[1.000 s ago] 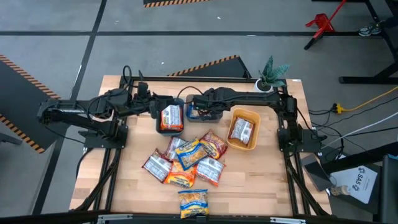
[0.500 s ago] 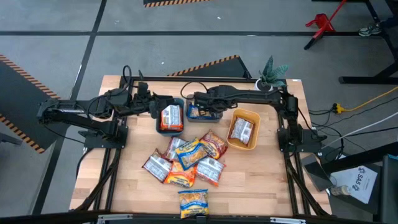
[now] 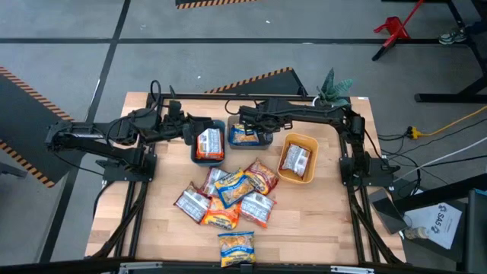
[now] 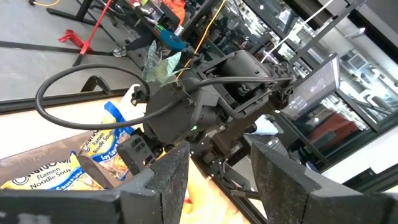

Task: Sort Maruchan noodles
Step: Put the blue noodle pack into the black transparent bin

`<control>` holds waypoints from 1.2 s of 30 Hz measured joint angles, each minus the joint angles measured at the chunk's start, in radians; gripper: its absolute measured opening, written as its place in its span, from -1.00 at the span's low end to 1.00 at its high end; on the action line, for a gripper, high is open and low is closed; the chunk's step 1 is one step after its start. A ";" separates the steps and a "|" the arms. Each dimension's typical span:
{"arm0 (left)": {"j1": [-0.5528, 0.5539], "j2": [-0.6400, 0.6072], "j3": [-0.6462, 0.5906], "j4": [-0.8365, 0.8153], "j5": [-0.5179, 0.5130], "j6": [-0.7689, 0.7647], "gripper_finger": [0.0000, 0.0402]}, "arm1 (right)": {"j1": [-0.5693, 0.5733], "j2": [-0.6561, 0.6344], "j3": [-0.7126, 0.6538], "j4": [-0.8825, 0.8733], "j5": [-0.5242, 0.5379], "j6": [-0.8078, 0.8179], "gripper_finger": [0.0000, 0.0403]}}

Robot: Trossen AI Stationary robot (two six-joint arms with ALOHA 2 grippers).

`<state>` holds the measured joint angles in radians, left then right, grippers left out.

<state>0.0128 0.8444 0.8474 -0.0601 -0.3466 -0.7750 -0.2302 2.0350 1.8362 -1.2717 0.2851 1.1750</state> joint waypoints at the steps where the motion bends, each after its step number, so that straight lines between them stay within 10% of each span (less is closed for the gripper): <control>1: 0.000 0.000 0.000 0.000 0.000 0.000 -0.17 | 0.000 0.000 0.000 0.000 0.000 0.001 -0.46; 11: 0.000 0.000 0.000 -0.001 0.000 0.024 -0.17 | -0.014 0.000 0.000 -0.002 0.014 0.005 -0.41; 26: 0.000 0.000 0.000 -0.003 0.007 0.025 -0.17 | -0.039 -0.007 -0.032 -0.012 0.049 -0.115 0.25; 36: -0.047 0.047 0.002 -0.234 0.489 0.020 -0.17 | -0.002 -0.179 0.053 0.000 -0.025 -0.631 0.26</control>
<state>-0.0338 0.8914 0.8490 -0.2941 0.1419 -0.7548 -0.2322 1.8563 1.8889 -1.2721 0.2599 0.5437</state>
